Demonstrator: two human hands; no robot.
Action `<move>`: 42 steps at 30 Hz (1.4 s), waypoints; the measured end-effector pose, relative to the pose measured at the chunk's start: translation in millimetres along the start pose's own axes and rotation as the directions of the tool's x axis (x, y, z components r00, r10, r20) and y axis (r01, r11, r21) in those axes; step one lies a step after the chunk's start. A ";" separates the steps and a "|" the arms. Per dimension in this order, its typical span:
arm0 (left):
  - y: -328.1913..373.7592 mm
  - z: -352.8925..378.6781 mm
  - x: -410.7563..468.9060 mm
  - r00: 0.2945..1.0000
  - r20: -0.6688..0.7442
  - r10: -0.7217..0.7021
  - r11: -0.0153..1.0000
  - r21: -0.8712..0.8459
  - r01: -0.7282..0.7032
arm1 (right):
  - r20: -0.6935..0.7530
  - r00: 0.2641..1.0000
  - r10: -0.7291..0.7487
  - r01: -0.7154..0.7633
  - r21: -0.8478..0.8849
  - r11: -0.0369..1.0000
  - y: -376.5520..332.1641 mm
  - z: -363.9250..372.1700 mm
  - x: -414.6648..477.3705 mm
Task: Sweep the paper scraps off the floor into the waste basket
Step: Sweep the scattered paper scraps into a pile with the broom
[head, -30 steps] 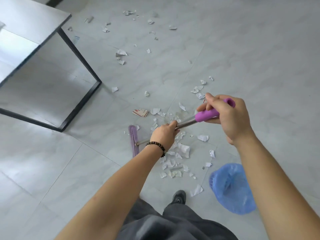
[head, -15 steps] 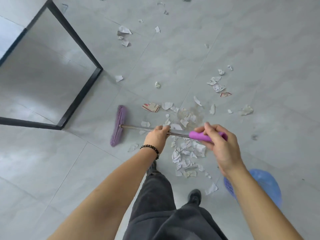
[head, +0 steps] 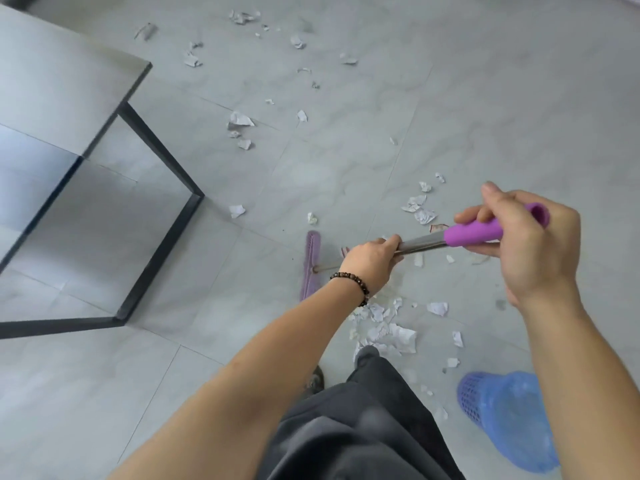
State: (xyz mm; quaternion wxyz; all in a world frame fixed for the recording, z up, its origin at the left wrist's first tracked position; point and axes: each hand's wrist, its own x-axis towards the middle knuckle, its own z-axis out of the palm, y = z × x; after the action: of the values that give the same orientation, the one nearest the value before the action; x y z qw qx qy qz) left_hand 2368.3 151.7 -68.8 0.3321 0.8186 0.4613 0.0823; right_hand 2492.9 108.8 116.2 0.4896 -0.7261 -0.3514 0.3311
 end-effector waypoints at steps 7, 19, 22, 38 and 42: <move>-89.8 -68.5 7.3 0.989 -0.017 -0.150 0.978 0.143 0.150 | 0.138 0.987 0.080 -0.100 0.146 0.984 0.5 87.8 45.9; -249.2 -94.9 74.2 0.791 0.027 -0.611 0.785 -0.107 0.610 | 0.316 0.906 0.283 -0.325 0.087 0.942 51.4 254.2 114.8; -232.8 -90.3 87.0 0.852 0.093 -0.515 0.845 -0.113 0.523 | 0.213 0.933 0.292 -0.304 0.027 0.952 34.4 238.6 116.6; -97.6 -84.1 3.8 0.833 0.469 0.294 0.934 0.043 -0.354 | -0.518 0.797 0.310 -0.206 0.249 0.946 -22.8 130.6 -81.1; -111.0 -80.9 -30.7 0.850 0.475 0.226 0.928 0.159 -0.336 | -0.446 0.804 0.393 -0.252 0.344 0.905 -4.4 121.6 -108.8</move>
State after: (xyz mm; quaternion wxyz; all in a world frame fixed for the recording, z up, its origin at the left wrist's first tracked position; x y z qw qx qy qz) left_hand 2237.7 204.0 -70.4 0.3140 0.9077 0.2529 -0.1161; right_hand 2333.7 77.3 98.5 0.5936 -0.7633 -0.0329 0.2527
